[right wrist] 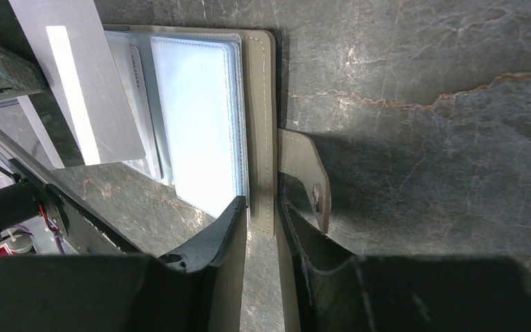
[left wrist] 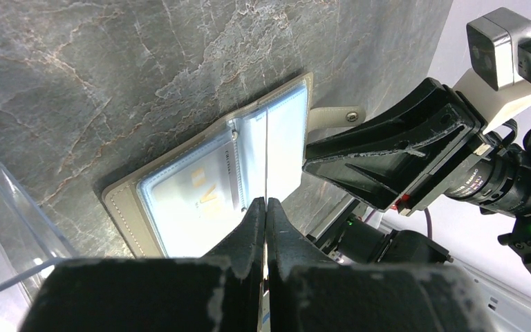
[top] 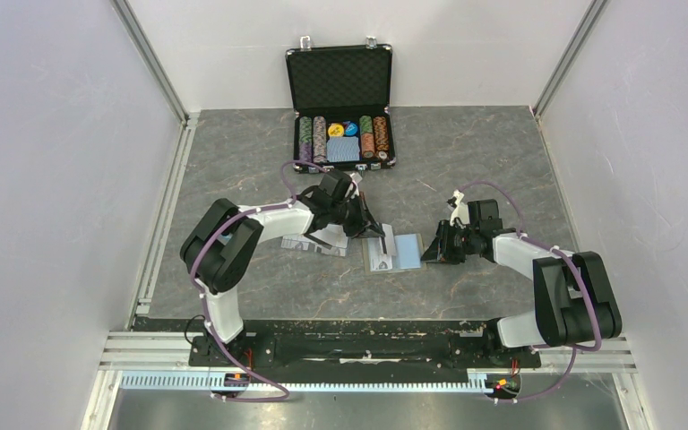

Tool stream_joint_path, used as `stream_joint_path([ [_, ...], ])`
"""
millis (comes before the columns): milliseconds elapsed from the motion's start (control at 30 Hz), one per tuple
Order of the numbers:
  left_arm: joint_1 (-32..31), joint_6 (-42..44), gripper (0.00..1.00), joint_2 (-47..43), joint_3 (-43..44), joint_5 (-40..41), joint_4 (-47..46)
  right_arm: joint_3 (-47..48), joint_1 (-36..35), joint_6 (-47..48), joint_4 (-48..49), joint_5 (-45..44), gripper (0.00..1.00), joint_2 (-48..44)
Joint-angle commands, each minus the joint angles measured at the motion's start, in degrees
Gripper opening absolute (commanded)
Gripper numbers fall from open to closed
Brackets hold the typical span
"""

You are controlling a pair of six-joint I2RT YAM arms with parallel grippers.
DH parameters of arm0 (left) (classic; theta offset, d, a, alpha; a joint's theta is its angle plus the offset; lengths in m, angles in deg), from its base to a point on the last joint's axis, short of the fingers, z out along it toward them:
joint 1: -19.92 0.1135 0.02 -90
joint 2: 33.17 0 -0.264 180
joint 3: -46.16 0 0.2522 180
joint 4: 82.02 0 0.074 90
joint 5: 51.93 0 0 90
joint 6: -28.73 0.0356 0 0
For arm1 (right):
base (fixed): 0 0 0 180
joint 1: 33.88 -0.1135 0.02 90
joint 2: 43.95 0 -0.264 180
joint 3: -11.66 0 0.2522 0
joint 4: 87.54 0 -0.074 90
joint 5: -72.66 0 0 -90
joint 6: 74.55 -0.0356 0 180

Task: Put the credit cards into the card holder
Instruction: Insert the credit card into the card holder.

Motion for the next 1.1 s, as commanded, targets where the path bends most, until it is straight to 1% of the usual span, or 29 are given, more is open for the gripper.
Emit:
stream_joint_path([
  [0, -0.46, -1.25, 0.02, 1.63, 0.76, 0.50, -2.93, -1.05, 0.08, -0.01, 1.50, 0.49, 0.24, 0.75],
  [267, -1.07, -1.57, 0.02, 4.15, 0.85, 0.59, -4.52, -1.32, 0.10, -0.11, 1.61, 0.67, 0.24, 0.61],
  [533, -1.21, -5.02, 0.02, 3.47, -2.33, -0.08, -9.39, -1.85, 0.09, -0.58, 2.17, 1.16, 0.24, 0.51],
  [900, -3.03, -5.11, 0.02, 3.45, -3.57, 0.65, -9.03, -2.79, 0.10, -1.06, 2.93, 1.90, 0.23, 0.58],
  [1067, -4.46, -2.83, 0.02, 2.20, -2.71, 2.12, -4.70, -3.17, 0.10, -1.23, 3.10, 1.92, 0.23, 0.30],
])
